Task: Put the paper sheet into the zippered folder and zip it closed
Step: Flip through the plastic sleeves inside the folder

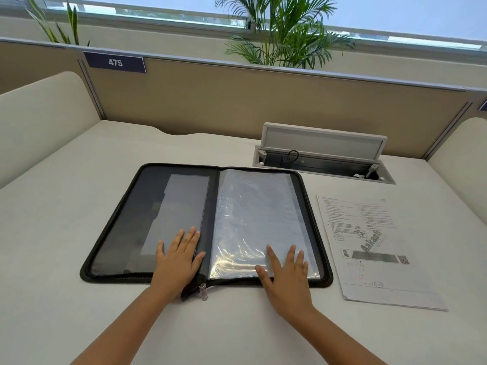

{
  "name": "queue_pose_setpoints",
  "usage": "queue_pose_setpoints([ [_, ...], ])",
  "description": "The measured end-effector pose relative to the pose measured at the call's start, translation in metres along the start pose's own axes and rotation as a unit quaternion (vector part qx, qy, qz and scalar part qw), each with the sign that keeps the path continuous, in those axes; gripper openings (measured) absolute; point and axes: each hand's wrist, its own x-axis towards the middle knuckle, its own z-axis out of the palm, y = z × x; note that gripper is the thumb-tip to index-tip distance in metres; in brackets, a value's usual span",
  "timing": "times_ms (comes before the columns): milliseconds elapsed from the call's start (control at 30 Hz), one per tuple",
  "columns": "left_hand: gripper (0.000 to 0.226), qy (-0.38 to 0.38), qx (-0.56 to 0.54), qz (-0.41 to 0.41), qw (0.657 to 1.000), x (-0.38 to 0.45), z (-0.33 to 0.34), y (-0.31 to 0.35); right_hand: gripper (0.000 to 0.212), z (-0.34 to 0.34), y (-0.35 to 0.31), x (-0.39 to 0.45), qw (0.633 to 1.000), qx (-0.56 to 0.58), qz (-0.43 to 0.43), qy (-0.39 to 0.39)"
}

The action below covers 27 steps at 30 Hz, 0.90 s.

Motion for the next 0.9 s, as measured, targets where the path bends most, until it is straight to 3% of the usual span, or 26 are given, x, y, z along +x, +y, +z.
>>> queue_pose_setpoints([
  [133,0.112,0.000,-0.008,0.006,1.000,0.001,0.000,-0.001,0.064,0.004,-0.007,0.001,0.999,-0.019,0.026,-0.012],
  [400,0.105,0.021,-0.016,0.020,0.999,-0.002,0.005,-0.006,0.071,0.004,-0.019,0.004,0.999,0.030,-0.014,0.007],
  [567,0.094,0.039,-0.052,0.050,0.997,-0.008,0.003,-0.009,0.069,-0.007,-0.048,0.006,0.994,0.080,-0.066,0.038],
  [700,0.088,0.061,-0.106,0.052,0.991,-0.012,-0.005,-0.006,0.061,-0.020,-0.081,0.008,0.968,0.194,-0.151,0.045],
  [900,0.043,0.059,-0.061,0.036,0.996,-0.012,-0.009,0.000,0.057,-0.028,-0.131,0.015,0.934,0.232,-0.271,0.012],
])
